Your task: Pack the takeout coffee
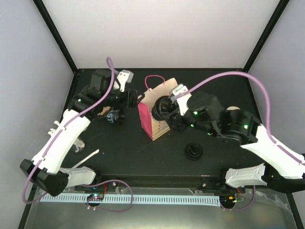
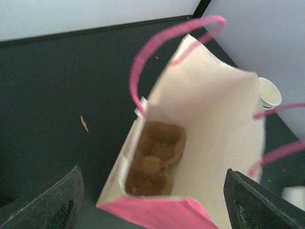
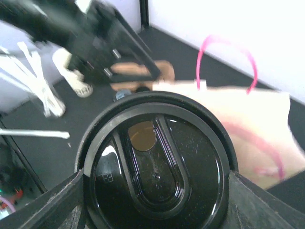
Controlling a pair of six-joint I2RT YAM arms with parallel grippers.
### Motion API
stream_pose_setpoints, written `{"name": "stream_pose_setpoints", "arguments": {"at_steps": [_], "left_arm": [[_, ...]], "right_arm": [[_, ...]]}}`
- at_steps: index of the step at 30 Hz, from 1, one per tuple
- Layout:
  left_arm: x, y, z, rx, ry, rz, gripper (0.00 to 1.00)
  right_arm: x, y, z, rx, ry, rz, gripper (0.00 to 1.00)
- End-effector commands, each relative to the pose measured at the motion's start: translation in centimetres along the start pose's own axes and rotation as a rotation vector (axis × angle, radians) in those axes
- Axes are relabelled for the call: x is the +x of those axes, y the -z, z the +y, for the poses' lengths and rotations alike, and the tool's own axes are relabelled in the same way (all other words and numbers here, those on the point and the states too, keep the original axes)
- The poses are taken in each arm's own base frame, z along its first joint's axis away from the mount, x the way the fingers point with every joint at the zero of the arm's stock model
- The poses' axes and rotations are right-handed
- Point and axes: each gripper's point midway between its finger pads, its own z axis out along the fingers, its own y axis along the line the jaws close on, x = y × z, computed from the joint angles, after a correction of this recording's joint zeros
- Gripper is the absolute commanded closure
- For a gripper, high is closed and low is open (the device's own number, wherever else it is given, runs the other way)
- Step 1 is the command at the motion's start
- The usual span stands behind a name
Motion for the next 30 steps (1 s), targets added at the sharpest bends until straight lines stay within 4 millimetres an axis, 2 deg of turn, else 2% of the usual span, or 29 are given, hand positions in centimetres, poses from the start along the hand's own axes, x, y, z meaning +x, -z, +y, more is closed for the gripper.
{"name": "stream_pose_setpoints", "arguments": {"at_steps": [1, 4, 6, 12, 16, 20, 22, 24, 25, 30], "left_arm": [[-3.6, -1.7, 0.4, -0.019, -0.152, -0.065, 0.18], [-3.7, -4.5, 0.8, 0.001, -0.157, -0.029, 0.19], [-3.9, -5.8, 0.8, 0.015, -0.146, -0.006, 0.21], [-2.8, -8.6, 0.4, 0.051, -0.147, 0.085, 0.25], [-1.7, -9.7, 0.9, 0.012, -0.177, 0.13, 0.35], [-0.9, -10.8, 1.0, 0.006, -0.179, 0.165, 0.41], [-0.6, -10.9, 0.7, 0.011, -0.186, 0.185, 0.43], [-0.4, -10.7, 0.4, 0.016, -0.198, 0.203, 0.46], [-0.3, -10.7, 0.4, 0.018, -0.202, 0.21, 0.46], [0.3, -10.3, 0.0, 0.029, -0.223, 0.232, 0.29]], "right_arm": [[-4.2, 3.0, 0.0, -0.038, 0.033, -0.096, 0.3], [-6.6, 4.1, -0.7, -0.013, 0.034, -0.159, 0.31], [-7.7, 4.3, -2.3, 0.08, 0.029, -0.198, 0.33], [-9.1, 3.5, -6.7, 0.294, 0.01, -0.209, 0.34], [-8.4, 1.5, -8.8, 0.346, -0.007, -0.173, 0.35], [-6.9, -0.9, -10.6, 0.346, -0.067, -0.11, 0.36], [-5.7, -2.3, -10.6, 0.324, -0.088, -0.067, 0.37], [-4.7, -3.3, -9.4, 0.256, -0.086, -0.036, 0.38], [-4.2, -3.6, -9.0, 0.229, -0.089, -0.03, 0.38], [-2.4, -4.5, -8.7, 0.209, -0.089, -0.005, 0.38]]}}
